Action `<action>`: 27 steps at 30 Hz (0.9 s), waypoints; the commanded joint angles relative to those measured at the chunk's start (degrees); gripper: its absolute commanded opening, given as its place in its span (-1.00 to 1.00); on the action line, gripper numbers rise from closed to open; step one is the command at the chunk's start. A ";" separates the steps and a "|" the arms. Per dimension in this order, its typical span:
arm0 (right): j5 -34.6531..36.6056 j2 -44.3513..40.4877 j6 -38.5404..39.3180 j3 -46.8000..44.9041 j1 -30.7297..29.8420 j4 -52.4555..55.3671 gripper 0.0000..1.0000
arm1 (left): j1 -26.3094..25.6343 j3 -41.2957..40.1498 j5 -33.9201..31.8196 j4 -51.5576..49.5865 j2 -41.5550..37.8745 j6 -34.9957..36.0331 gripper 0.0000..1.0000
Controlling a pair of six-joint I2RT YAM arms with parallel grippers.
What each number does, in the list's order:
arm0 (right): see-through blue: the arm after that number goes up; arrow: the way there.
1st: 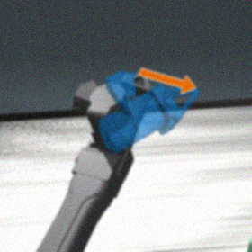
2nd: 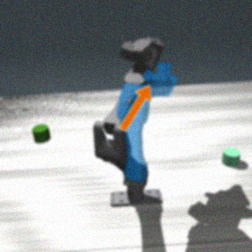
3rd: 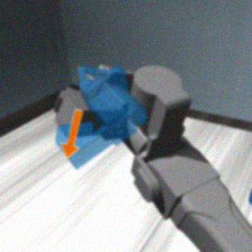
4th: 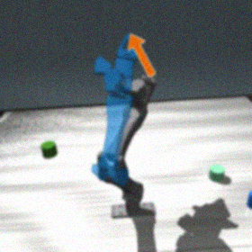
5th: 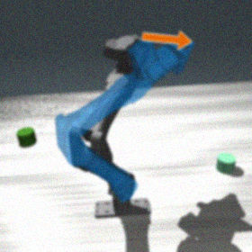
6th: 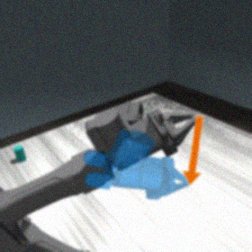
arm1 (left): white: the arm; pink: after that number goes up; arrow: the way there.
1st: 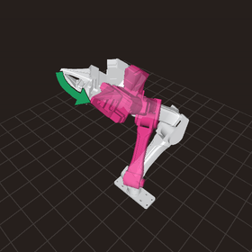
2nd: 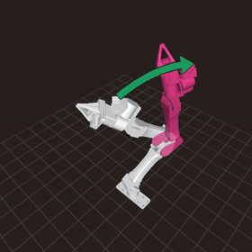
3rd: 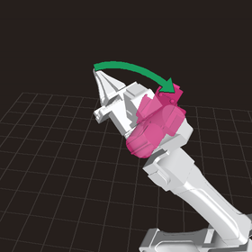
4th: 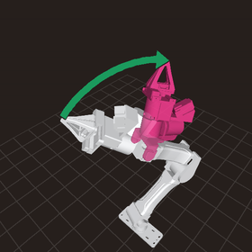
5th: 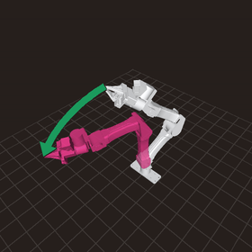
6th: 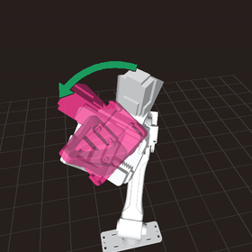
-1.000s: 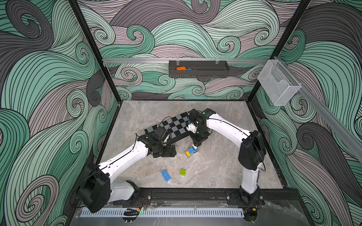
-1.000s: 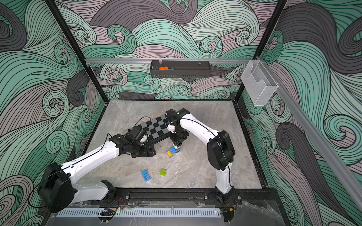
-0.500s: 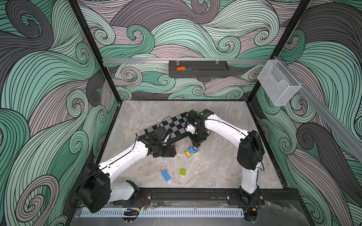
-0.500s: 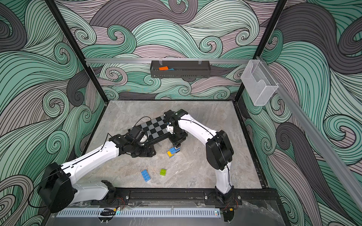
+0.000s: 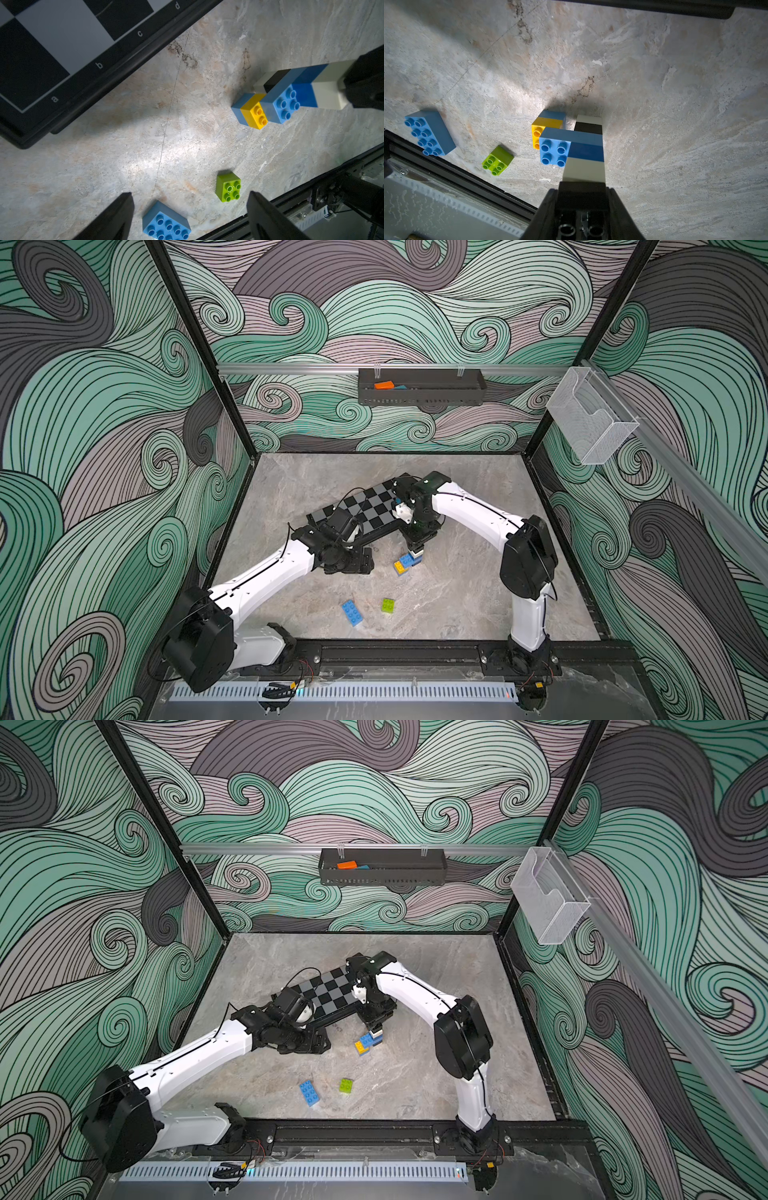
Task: Assemble a giraffe with lego
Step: Assemble the lego brick with the lego brick.
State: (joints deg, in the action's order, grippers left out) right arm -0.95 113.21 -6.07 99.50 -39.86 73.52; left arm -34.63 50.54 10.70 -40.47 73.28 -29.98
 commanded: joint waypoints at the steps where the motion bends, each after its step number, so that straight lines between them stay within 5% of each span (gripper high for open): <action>1: 0.53 1.04 -0.62 1.48 -0.30 0.96 -0.75 | -0.44 1.00 -0.68 -0.76 -0.57 1.06 0.78; 27: 3.50 0.09 -4.66 -13.42 -1.41 -6.49 -0.70 | -0.57 0.57 -0.50 -2.23 -1.25 2.33 0.79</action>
State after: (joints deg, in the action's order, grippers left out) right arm 1.32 108.07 -9.34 91.18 -40.97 67.18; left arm -34.65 50.54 10.70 -40.80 73.28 -28.99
